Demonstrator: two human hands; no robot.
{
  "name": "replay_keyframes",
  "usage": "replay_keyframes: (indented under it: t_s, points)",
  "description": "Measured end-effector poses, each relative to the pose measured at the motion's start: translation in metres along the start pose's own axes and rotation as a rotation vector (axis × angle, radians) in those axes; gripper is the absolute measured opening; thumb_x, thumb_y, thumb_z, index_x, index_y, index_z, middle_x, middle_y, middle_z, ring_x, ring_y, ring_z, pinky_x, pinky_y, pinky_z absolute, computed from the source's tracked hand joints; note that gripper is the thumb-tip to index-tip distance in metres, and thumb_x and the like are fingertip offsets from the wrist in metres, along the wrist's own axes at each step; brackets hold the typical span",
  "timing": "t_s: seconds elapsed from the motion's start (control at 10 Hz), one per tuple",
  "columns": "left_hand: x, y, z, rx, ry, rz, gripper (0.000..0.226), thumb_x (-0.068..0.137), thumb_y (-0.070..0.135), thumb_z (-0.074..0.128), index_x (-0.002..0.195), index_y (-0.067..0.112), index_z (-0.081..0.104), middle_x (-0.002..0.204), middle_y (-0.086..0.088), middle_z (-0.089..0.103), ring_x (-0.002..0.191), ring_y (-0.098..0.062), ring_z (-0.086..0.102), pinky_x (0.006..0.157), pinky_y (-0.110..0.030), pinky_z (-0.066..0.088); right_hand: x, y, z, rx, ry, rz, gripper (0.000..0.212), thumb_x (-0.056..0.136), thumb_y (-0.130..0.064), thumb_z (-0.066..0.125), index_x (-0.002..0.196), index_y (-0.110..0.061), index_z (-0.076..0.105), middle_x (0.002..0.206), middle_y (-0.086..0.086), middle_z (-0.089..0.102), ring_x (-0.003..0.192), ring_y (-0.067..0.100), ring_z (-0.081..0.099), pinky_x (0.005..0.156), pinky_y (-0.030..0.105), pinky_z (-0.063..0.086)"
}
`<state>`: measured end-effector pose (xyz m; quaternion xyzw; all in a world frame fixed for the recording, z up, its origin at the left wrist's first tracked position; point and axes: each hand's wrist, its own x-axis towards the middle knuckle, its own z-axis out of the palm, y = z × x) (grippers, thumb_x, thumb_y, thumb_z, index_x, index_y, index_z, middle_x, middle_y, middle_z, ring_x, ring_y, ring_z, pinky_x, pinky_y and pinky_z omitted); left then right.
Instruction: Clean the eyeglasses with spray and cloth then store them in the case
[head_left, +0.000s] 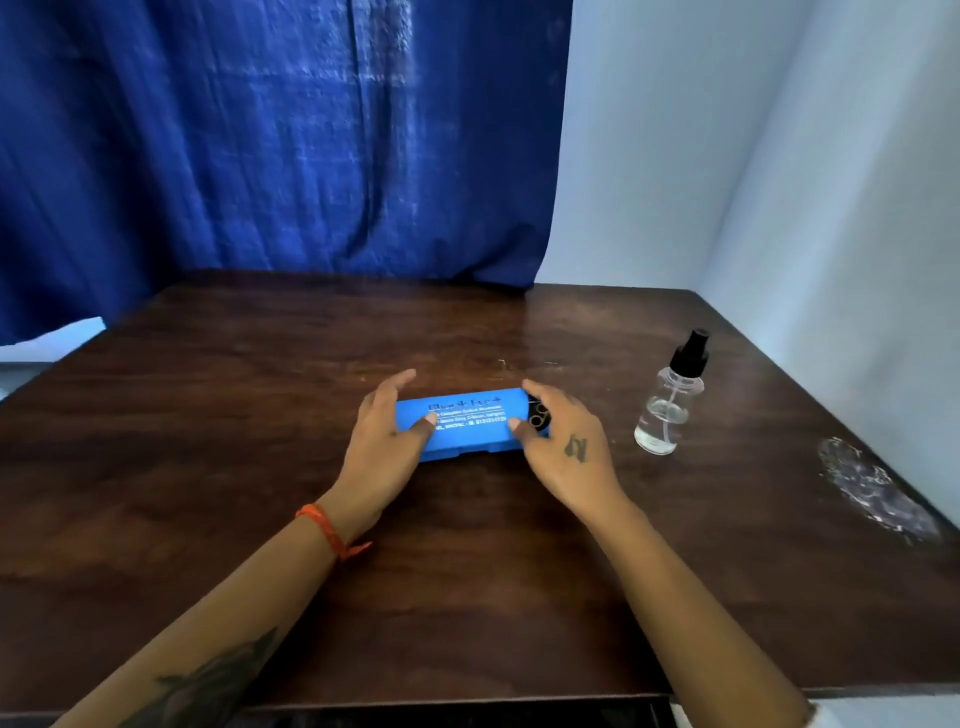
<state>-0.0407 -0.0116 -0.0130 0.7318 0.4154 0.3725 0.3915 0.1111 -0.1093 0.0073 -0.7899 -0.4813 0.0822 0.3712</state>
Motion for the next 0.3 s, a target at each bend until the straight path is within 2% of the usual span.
replay_keyframes:
  t_s: [0.2, 0.3]
  points:
    - [0.002, 0.024, 0.034, 0.050, -0.083, 0.068, 0.054, 0.085, 0.009, 0.059, 0.134, 0.021, 0.039, 0.140, -0.001, 0.038, 0.123, -0.003, 0.030, 0.100, -0.013, 0.019, -0.009, 0.025, -0.020, -0.006, 0.044, 0.125, 0.053, 0.088, -0.020, 0.062, 0.137, -0.016, 0.044, 0.143, 0.012, 0.042, 0.132, 0.023, 0.037, 0.106, 0.026, 0.026]
    - [-0.004, 0.035, 0.036, 0.106, -0.111, 0.064, 0.052, 0.085, 0.008, 0.060, 0.133, 0.014, 0.042, 0.144, -0.008, 0.033, 0.135, -0.016, 0.028, 0.106, -0.016, 0.017, -0.019, 0.020, -0.021, -0.001, 0.067, 0.150, 0.055, 0.086, -0.013, 0.063, 0.138, -0.015, 0.043, 0.142, 0.015, 0.041, 0.131, 0.025, 0.038, 0.104, 0.025, 0.028]
